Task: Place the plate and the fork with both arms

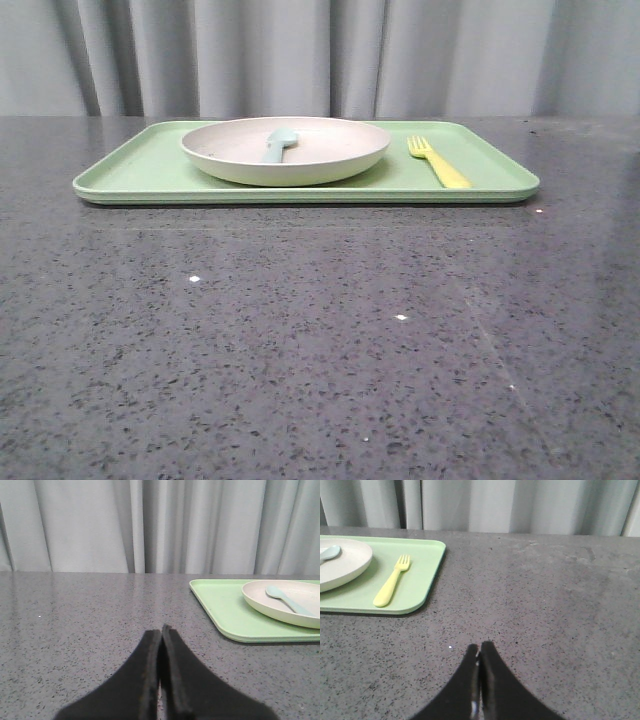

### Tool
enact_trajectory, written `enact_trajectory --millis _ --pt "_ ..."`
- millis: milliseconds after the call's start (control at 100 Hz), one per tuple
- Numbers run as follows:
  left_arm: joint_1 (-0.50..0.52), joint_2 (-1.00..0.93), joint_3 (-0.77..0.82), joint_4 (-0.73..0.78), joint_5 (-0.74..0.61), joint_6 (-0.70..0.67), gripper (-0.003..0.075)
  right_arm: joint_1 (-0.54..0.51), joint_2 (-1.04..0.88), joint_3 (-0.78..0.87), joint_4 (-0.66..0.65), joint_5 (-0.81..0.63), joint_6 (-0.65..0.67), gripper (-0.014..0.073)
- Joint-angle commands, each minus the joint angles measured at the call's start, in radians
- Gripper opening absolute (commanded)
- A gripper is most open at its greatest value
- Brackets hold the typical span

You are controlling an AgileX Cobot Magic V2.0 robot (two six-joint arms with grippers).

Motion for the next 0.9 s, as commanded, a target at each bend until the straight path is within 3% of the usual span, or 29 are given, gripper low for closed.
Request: enact_trajectory --millis 0,360,890 --pt "0.002 -0.031 0.012 -0.001 -0.088 -0.006 -0.002 -0.01 -0.034 0.019 0.013 -0.122 -0.019 -0.012" --pt "0.002 -0.031 0.012 -0.001 -0.088 -0.006 -0.002 -0.01 -0.111 0.187 0.026 -0.251 -0.033 -0.012" --pt "0.002 -0.031 0.012 -0.001 -0.088 -0.006 -0.002 -0.01 -0.111 0.242 0.022 -0.344 -0.033 -0.012"
